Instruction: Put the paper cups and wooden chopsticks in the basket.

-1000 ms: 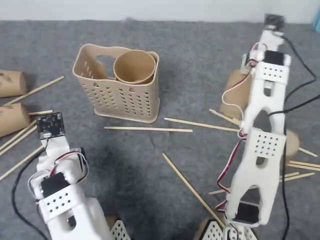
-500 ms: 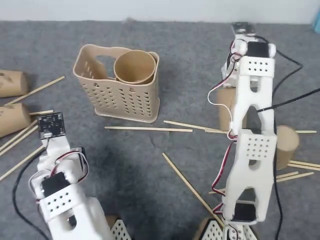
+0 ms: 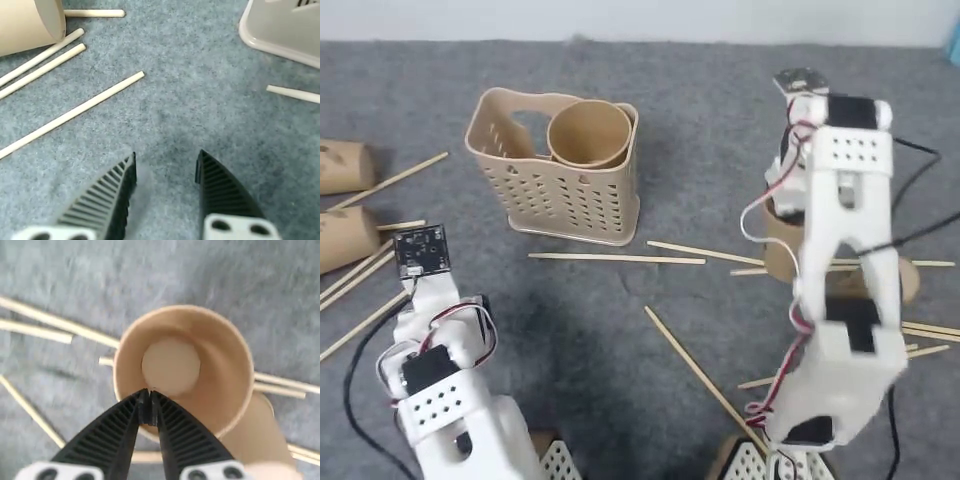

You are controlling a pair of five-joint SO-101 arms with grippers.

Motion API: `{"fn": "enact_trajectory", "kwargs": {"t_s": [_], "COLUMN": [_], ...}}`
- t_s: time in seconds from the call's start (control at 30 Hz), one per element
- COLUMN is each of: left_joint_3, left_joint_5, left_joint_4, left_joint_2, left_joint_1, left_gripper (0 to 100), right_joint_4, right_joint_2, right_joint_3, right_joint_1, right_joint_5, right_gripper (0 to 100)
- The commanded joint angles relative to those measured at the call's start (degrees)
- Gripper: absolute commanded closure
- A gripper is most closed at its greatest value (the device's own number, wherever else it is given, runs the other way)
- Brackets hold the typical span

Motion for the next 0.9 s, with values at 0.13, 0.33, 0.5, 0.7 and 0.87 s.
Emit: {"fn": "enact_trajectory", "kwargs": {"t_s": [0.13,0.33,0.5,0.7,0.87], "left_joint_3": [-0.2,0.0,0.0,0.0,0.0], "left_joint_5": [-0.6,-0.6,-0.6,-0.6,-0.6], "left_joint_4": [-1.2,-1.1,-1.1,-1.1,-1.2], "left_joint_2": [-1.0,-1.0,-1.0,-1.0,-1.0], "left_joint_1": [0.0,0.0,-0.1,-0.1,-0.1], "left_gripper": [81,81,81,81,81], "right_joint_4": [-1.5,-7.5,-9.6,-9.5,-0.4], "right_joint_2": [-21.3,-30.8,-35.2,-33.5,-34.4], "right_joint_3": [22.2,27.7,27.6,28.4,32.8], "right_joint_1": [2.1,5.8,8.4,10.2,7.3], "right_joint_5": [7.6,7.7,7.8,8.0,20.1], "right_gripper": [99.0,96.8,82.3,79.0,79.0]}}
